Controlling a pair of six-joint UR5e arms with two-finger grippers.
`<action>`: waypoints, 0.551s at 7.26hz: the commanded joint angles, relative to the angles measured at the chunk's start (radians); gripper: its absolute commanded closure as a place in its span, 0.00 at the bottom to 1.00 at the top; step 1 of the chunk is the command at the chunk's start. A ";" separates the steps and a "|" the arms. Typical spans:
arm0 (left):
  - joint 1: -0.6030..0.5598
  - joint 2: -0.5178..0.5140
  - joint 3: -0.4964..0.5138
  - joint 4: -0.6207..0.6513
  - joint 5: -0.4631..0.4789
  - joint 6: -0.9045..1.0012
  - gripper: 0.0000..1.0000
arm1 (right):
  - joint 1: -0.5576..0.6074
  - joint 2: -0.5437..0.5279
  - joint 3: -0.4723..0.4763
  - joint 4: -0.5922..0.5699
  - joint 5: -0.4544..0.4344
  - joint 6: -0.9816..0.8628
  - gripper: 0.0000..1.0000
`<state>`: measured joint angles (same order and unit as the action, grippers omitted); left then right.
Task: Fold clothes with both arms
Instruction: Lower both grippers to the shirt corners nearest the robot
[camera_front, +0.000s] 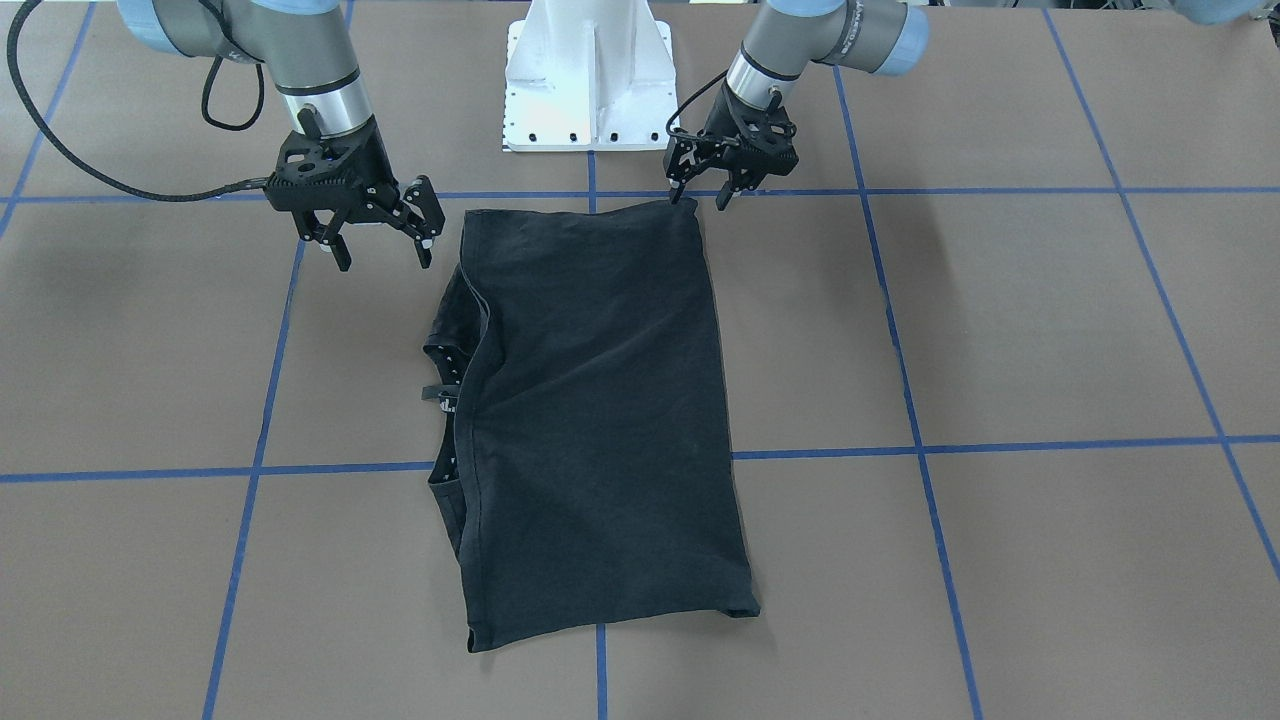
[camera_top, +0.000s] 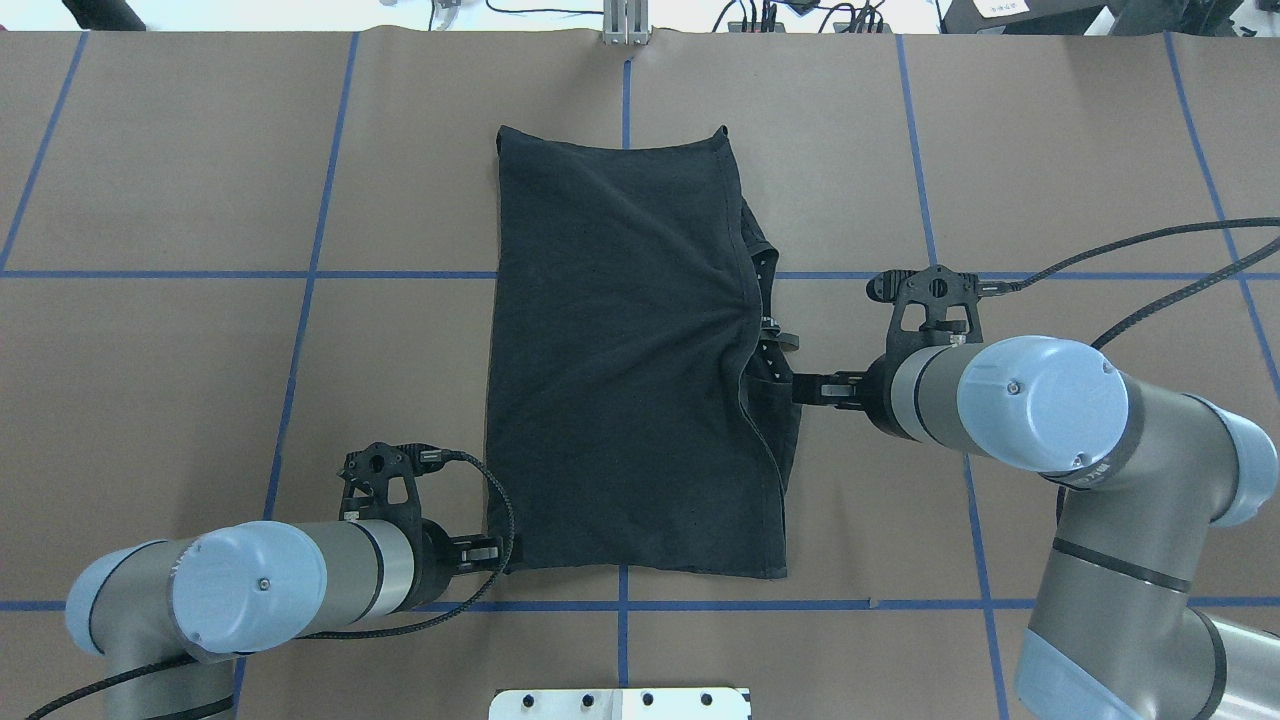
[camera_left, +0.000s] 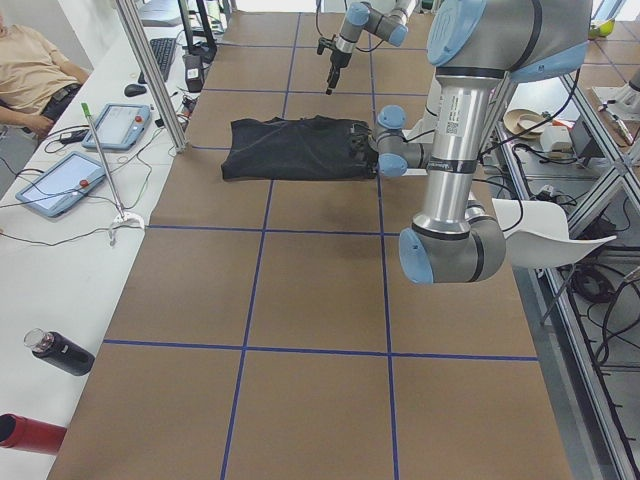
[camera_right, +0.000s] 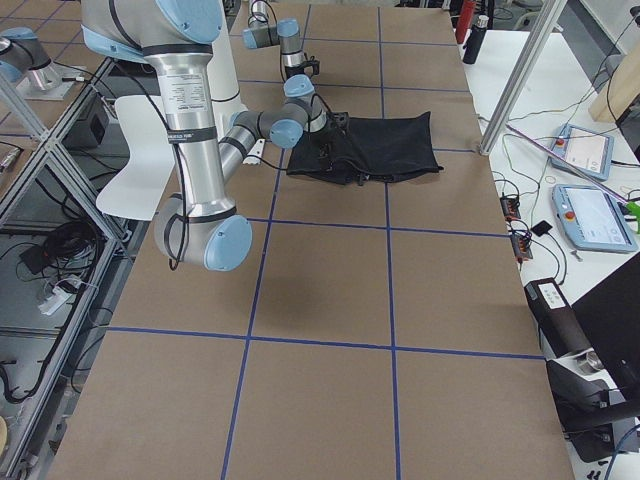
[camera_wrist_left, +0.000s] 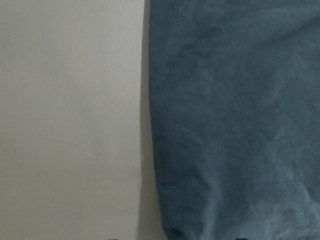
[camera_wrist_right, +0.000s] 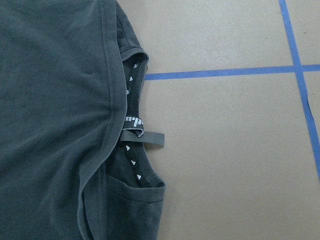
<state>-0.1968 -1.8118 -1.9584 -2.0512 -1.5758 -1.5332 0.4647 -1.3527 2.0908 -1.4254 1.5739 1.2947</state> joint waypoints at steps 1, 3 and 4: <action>0.017 -0.009 0.009 -0.003 0.002 -0.004 0.43 | 0.000 0.000 -0.002 -0.001 -0.002 0.000 0.00; 0.017 -0.017 0.018 -0.004 0.002 -0.001 0.49 | 0.000 0.000 -0.002 0.000 -0.008 0.000 0.00; 0.017 -0.018 0.018 -0.004 0.002 -0.001 0.49 | -0.001 0.000 -0.003 -0.001 -0.008 0.000 0.00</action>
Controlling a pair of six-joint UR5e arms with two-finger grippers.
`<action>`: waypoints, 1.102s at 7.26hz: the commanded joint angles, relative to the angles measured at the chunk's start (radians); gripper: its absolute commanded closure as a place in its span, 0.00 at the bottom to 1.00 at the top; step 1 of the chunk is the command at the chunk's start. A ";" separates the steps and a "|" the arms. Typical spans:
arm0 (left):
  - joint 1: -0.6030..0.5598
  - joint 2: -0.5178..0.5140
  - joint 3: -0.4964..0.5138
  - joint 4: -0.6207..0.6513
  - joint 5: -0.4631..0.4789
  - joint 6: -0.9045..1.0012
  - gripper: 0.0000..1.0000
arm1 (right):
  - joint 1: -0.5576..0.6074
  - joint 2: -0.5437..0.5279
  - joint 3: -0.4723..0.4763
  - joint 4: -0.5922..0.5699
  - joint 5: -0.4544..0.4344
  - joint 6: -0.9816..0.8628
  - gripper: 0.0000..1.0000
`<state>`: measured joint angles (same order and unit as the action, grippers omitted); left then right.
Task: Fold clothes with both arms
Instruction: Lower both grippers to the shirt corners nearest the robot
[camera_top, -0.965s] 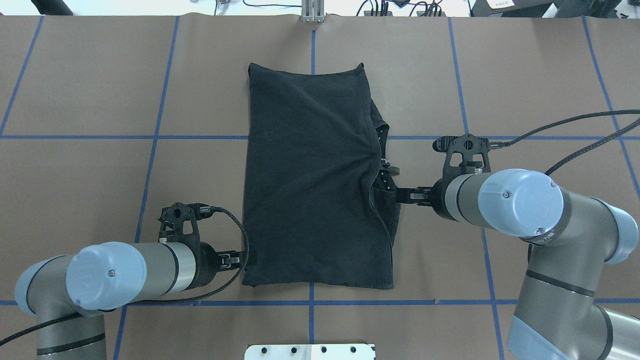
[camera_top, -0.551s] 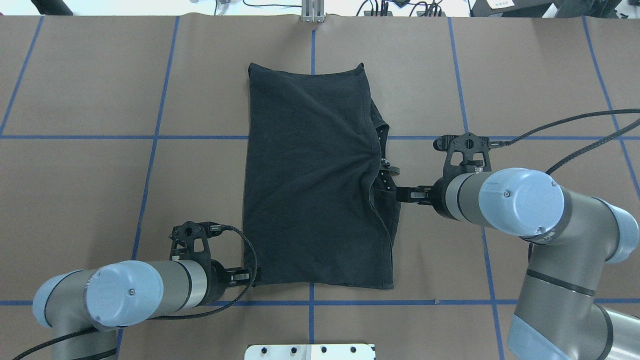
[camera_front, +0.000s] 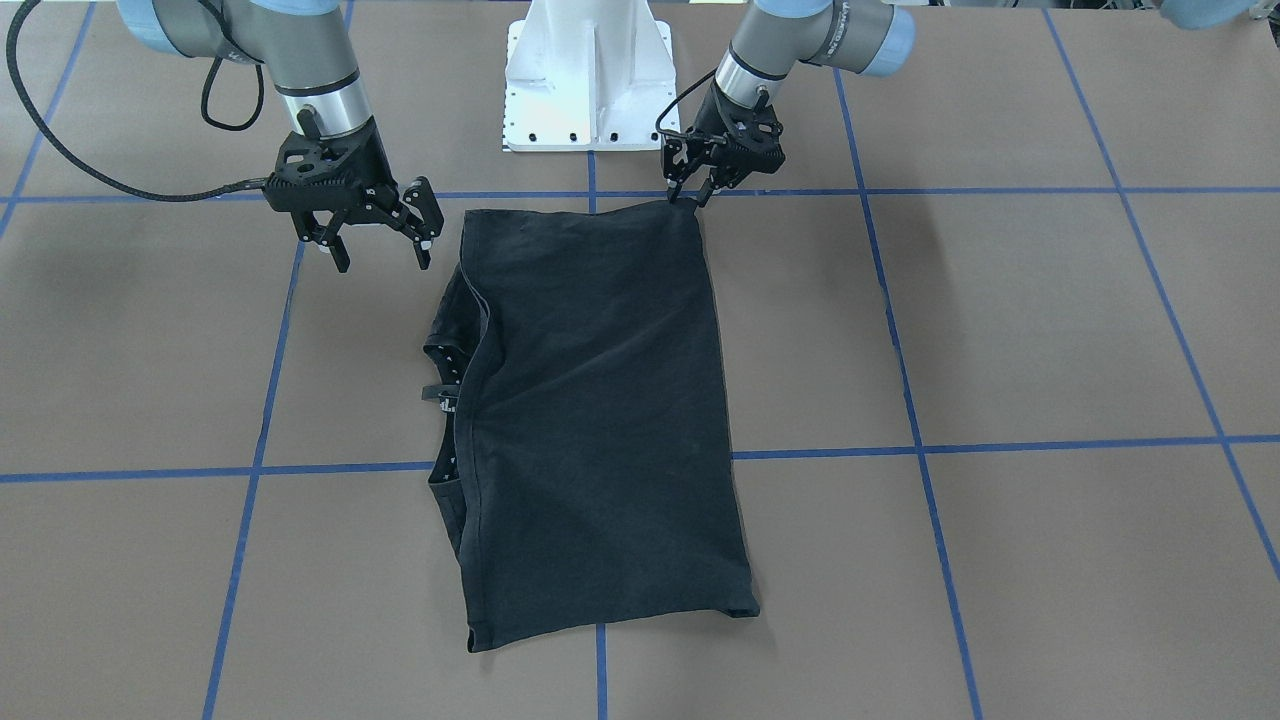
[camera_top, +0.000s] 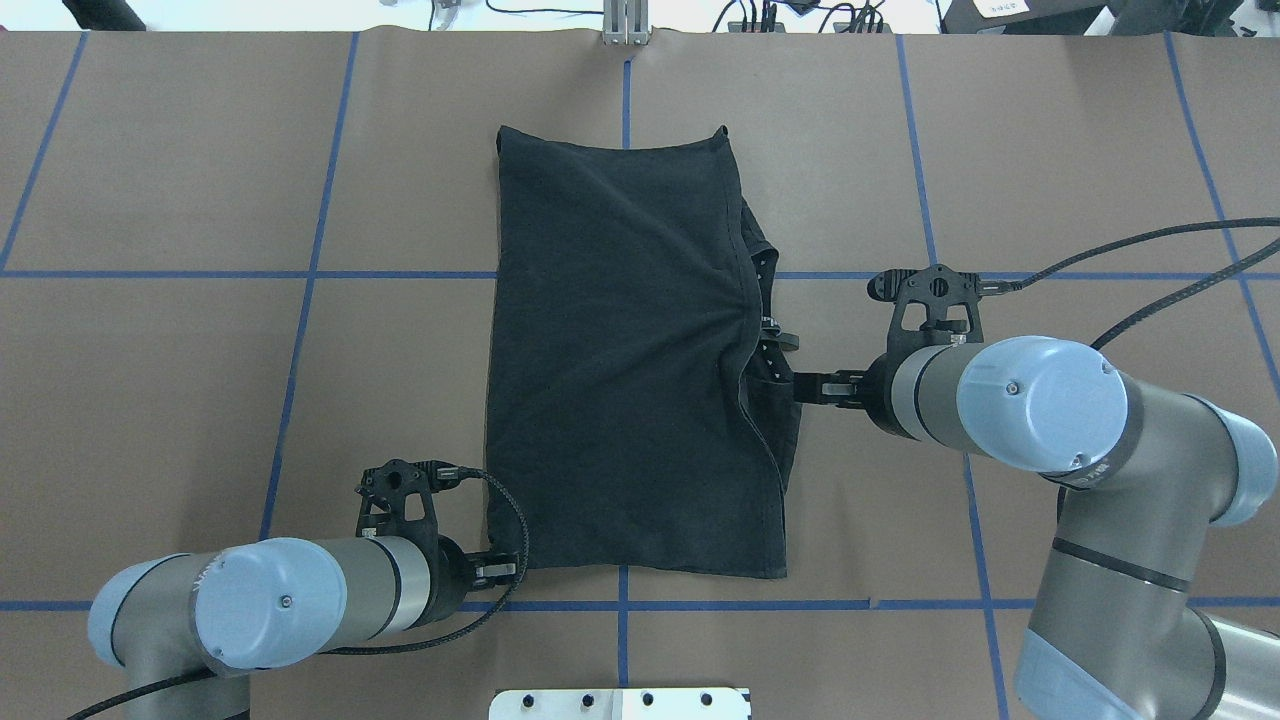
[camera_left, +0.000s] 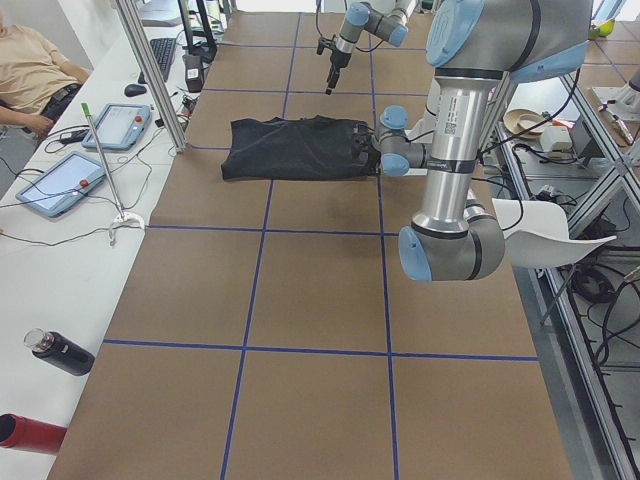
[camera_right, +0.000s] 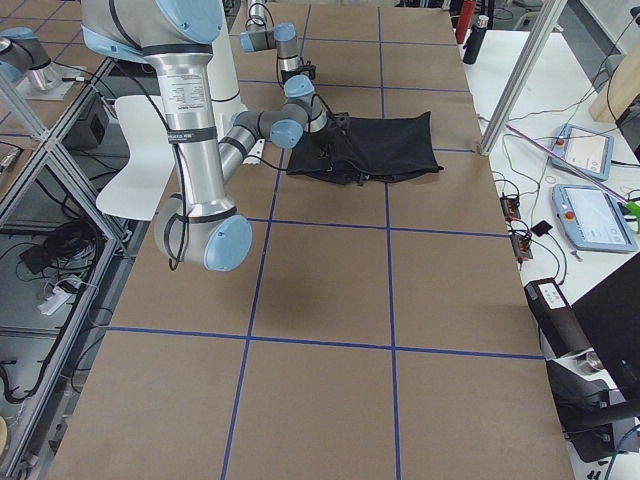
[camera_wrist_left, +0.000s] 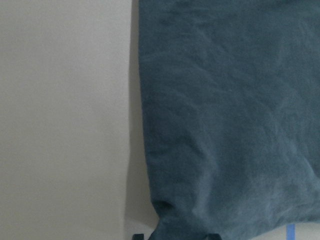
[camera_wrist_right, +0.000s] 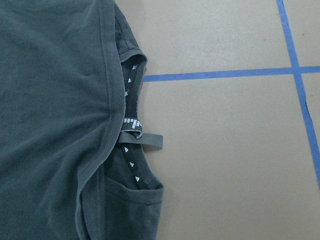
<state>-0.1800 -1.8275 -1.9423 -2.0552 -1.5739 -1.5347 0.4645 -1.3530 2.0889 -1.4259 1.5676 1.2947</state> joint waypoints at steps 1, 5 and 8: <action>0.001 -0.003 0.002 0.000 0.000 0.005 0.49 | -0.001 0.000 -0.001 -0.001 -0.001 0.000 0.00; 0.002 -0.003 0.058 -0.081 0.000 0.007 0.49 | -0.001 -0.002 -0.003 -0.001 -0.003 0.000 0.00; -0.001 -0.001 0.045 -0.085 0.000 -0.001 1.00 | -0.001 -0.003 -0.003 -0.001 -0.004 0.001 0.00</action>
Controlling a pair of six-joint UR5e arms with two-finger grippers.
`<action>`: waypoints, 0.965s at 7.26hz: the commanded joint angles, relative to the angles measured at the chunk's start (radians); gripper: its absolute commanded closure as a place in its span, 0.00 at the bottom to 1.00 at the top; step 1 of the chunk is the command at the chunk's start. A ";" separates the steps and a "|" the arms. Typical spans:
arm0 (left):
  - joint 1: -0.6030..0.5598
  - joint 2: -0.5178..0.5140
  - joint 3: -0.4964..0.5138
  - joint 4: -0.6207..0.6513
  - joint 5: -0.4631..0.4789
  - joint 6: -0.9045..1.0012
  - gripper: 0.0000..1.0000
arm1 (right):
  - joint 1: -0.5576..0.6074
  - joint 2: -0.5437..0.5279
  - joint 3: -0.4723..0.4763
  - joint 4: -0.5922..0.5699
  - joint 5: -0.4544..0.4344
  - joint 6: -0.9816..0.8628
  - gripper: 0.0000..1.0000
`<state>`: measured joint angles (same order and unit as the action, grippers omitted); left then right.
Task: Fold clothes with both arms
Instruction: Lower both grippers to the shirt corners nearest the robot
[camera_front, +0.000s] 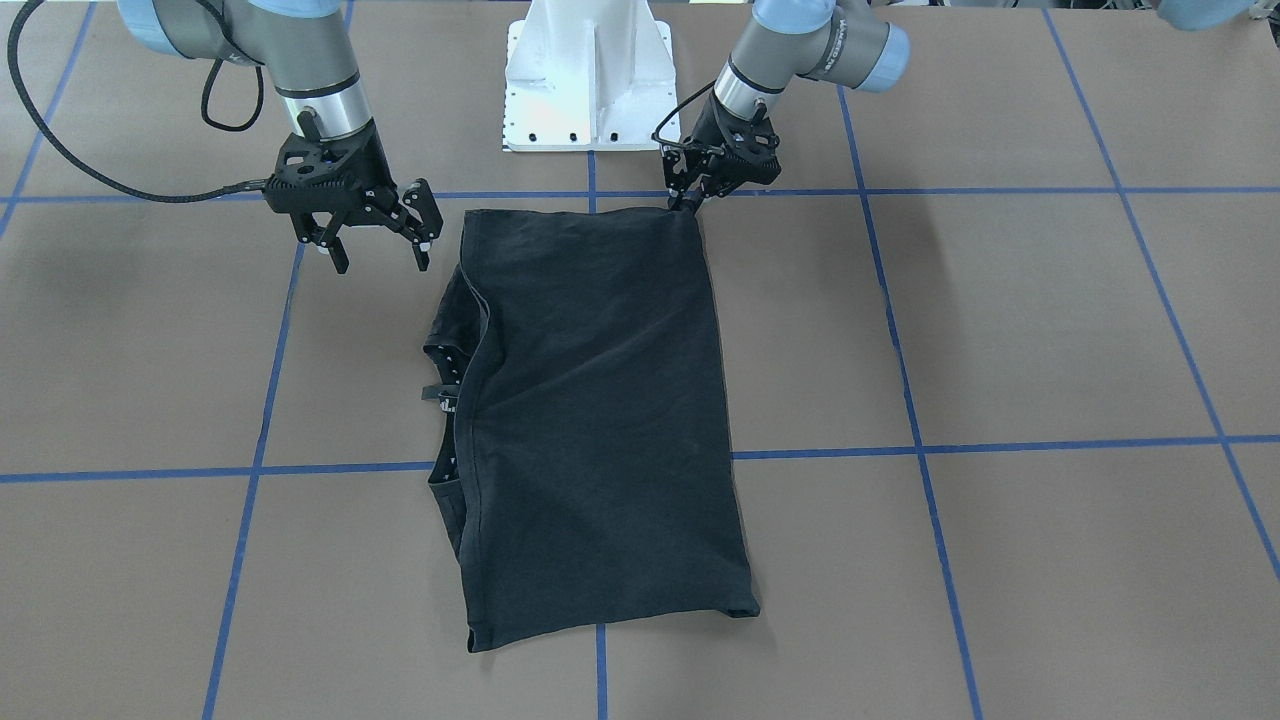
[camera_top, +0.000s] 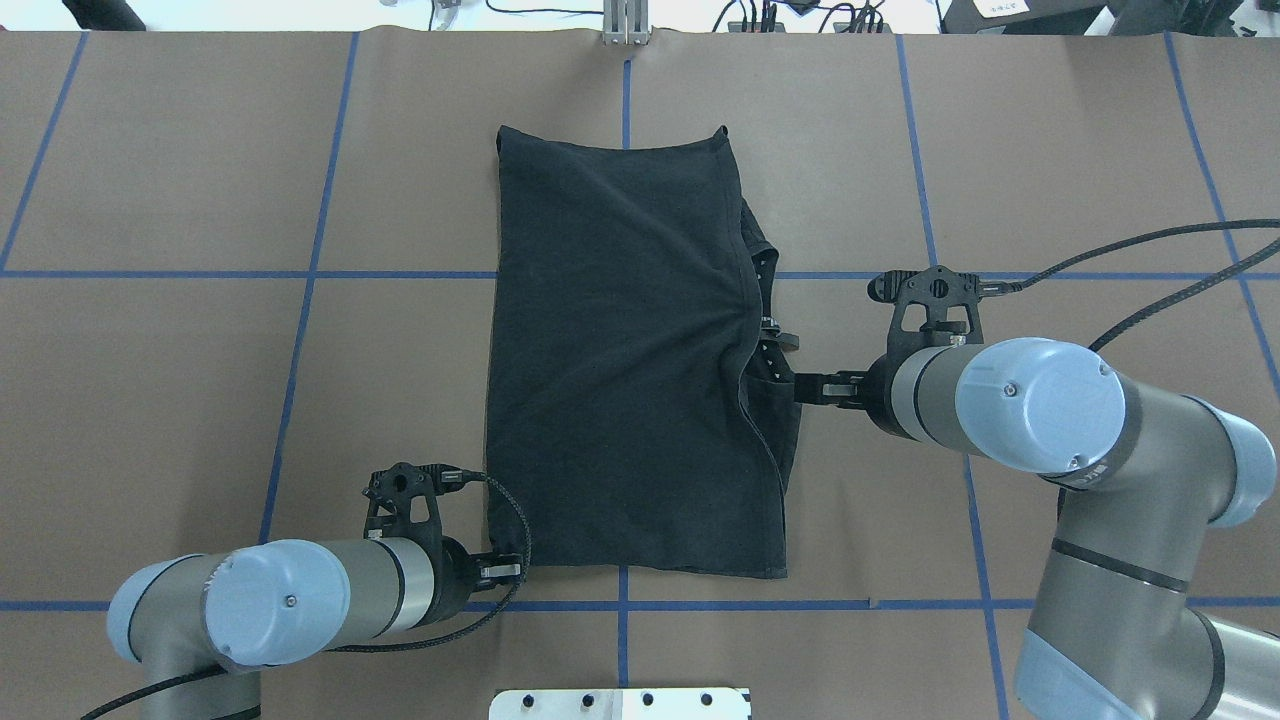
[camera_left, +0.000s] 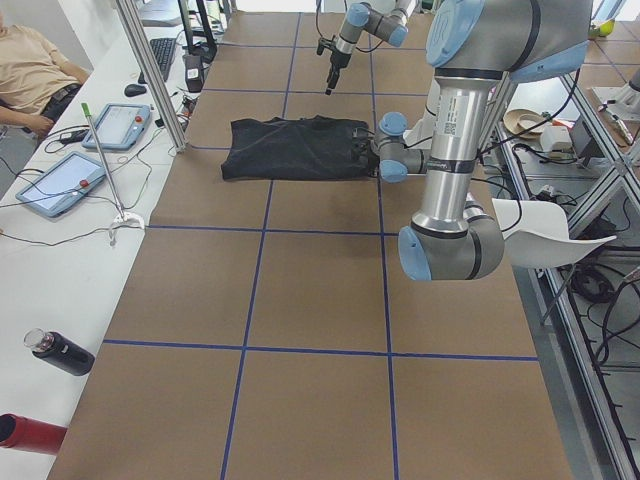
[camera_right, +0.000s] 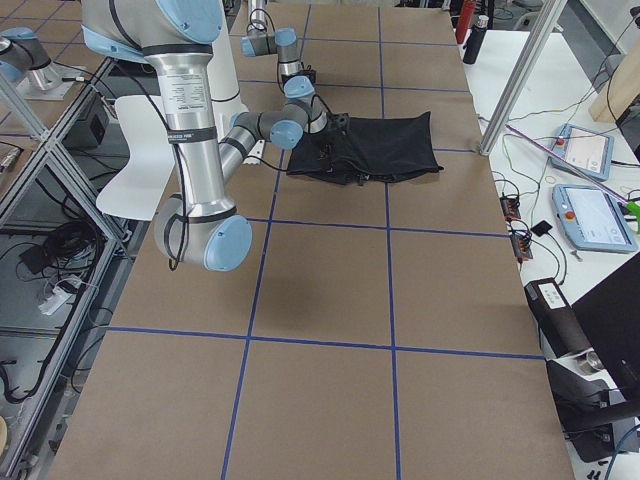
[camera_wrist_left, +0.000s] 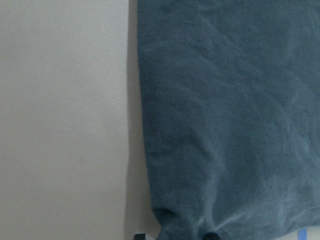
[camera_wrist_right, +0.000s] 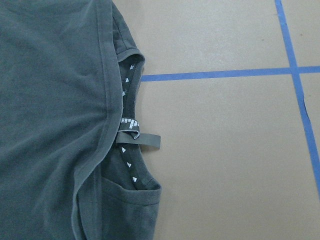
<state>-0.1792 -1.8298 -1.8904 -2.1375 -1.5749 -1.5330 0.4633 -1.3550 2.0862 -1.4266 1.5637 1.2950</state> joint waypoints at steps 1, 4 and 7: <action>-0.005 0.006 -0.027 -0.001 0.004 -0.003 1.00 | 0.000 -0.003 -0.002 0.000 -0.002 0.001 0.00; -0.008 0.041 -0.096 0.005 0.016 -0.009 1.00 | -0.041 0.000 -0.027 0.001 -0.043 0.106 0.00; -0.006 0.040 -0.098 0.005 0.015 -0.009 1.00 | -0.214 0.069 -0.073 0.001 -0.242 0.427 0.14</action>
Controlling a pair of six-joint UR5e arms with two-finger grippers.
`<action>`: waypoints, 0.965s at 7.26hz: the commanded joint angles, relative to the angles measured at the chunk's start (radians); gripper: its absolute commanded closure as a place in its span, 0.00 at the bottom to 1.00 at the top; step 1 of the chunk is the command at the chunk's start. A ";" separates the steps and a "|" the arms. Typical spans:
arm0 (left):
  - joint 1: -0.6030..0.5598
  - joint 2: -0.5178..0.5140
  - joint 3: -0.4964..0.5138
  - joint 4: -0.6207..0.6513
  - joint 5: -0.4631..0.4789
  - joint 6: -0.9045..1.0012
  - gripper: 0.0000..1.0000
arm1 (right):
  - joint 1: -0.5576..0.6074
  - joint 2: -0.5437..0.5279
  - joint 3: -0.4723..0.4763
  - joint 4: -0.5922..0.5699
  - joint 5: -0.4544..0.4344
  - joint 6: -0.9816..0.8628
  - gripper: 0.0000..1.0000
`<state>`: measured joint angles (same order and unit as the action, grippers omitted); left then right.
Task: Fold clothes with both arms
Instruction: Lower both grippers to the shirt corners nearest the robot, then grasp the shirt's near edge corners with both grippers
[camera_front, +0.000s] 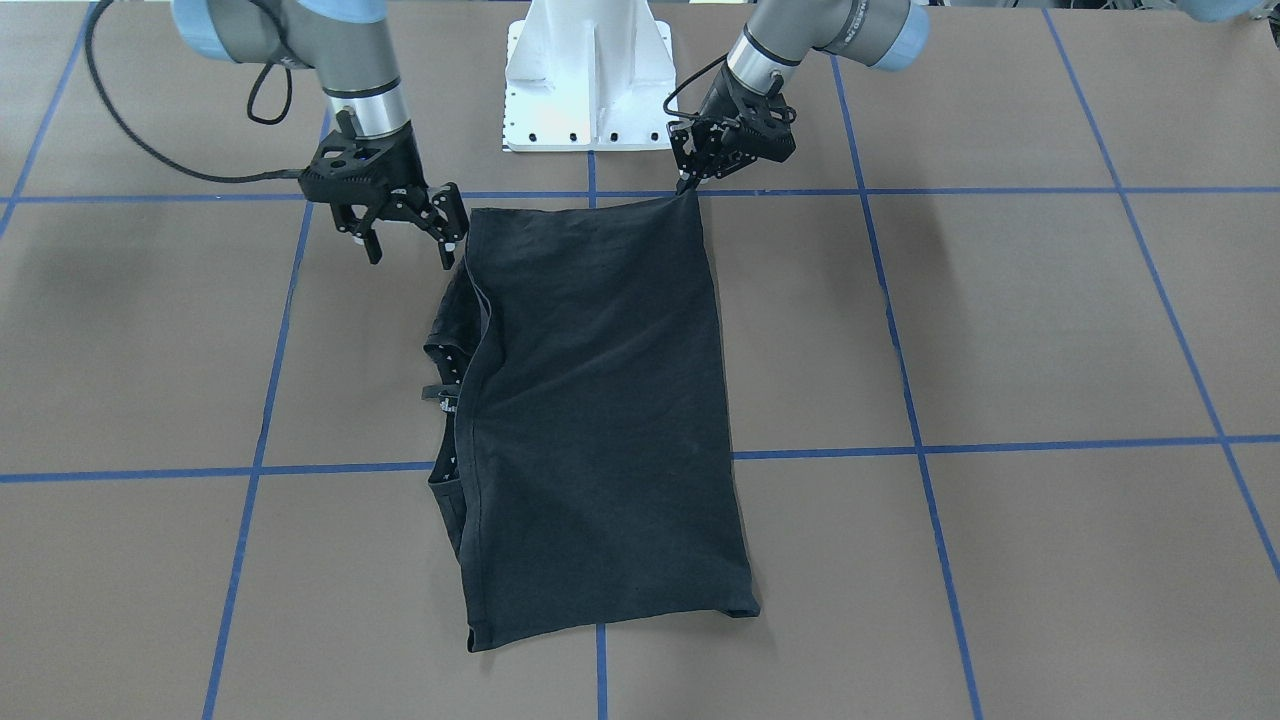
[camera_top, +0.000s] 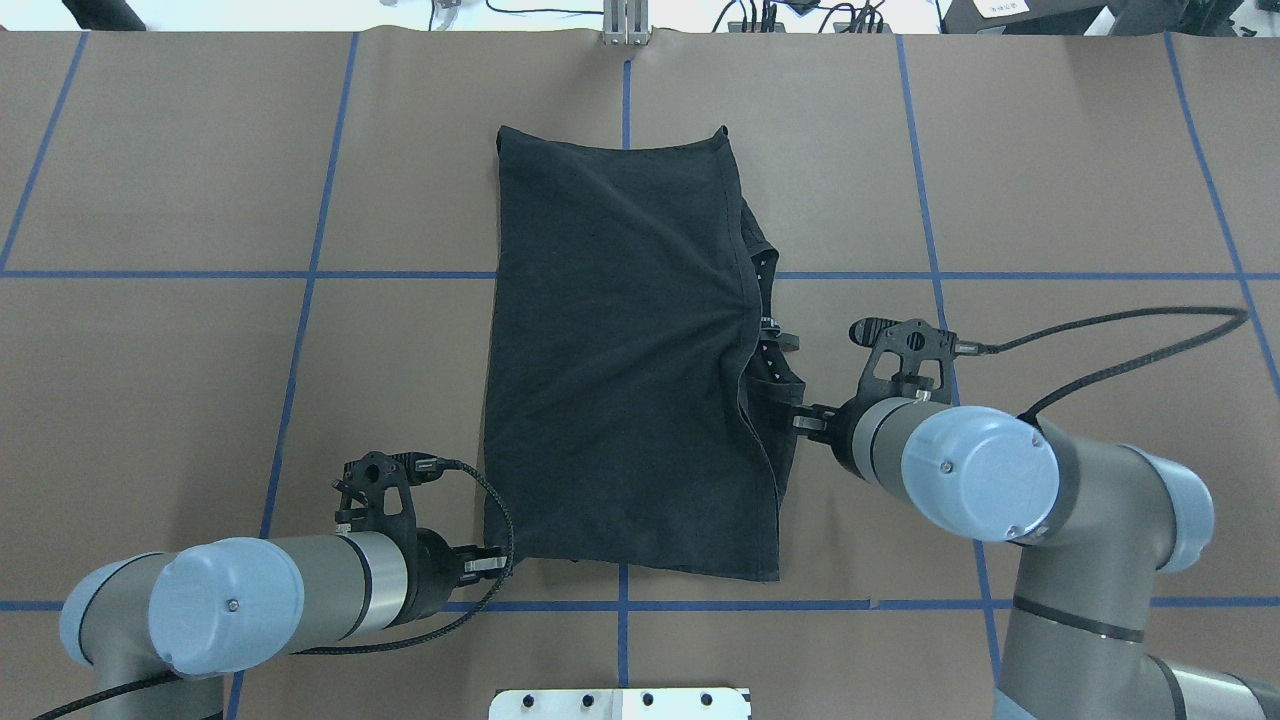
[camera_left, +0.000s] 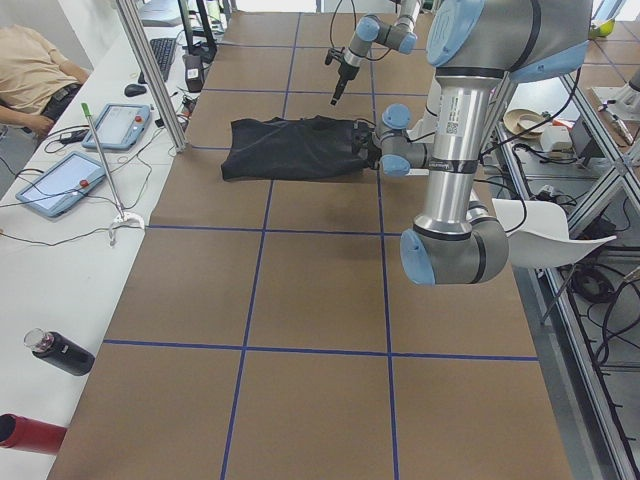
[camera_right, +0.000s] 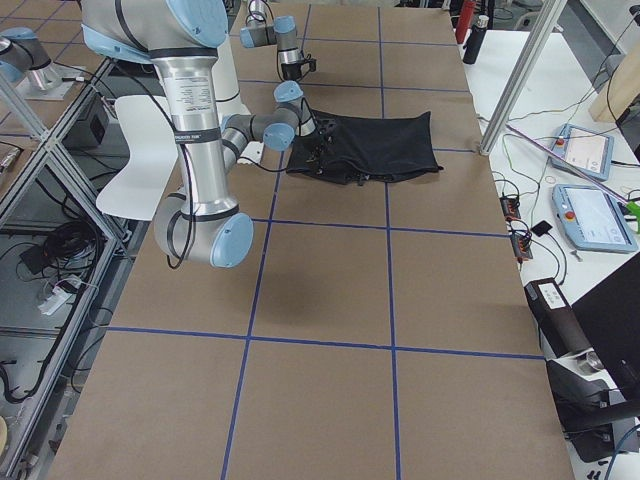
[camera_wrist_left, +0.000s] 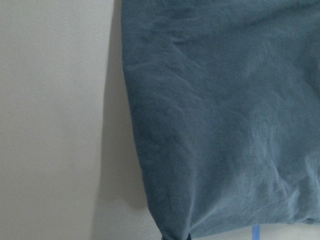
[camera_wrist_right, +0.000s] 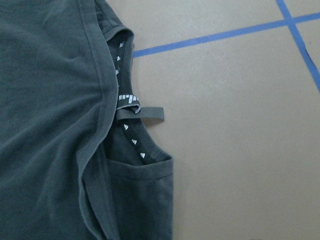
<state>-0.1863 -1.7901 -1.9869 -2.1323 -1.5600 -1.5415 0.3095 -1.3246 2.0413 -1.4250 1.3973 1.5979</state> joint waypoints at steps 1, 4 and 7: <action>0.001 0.000 -0.001 0.000 0.000 0.000 1.00 | -0.078 0.085 -0.082 0.000 -0.113 0.210 0.19; 0.008 -0.003 -0.001 0.000 0.002 -0.023 1.00 | -0.110 0.093 -0.125 0.006 -0.177 0.293 0.30; 0.008 -0.002 -0.001 0.000 0.002 -0.025 1.00 | -0.112 0.090 -0.170 -0.001 -0.181 0.272 0.30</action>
<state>-0.1783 -1.7923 -1.9880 -2.1322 -1.5585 -1.5654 0.1989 -1.2331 1.8815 -1.4214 1.2190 1.8770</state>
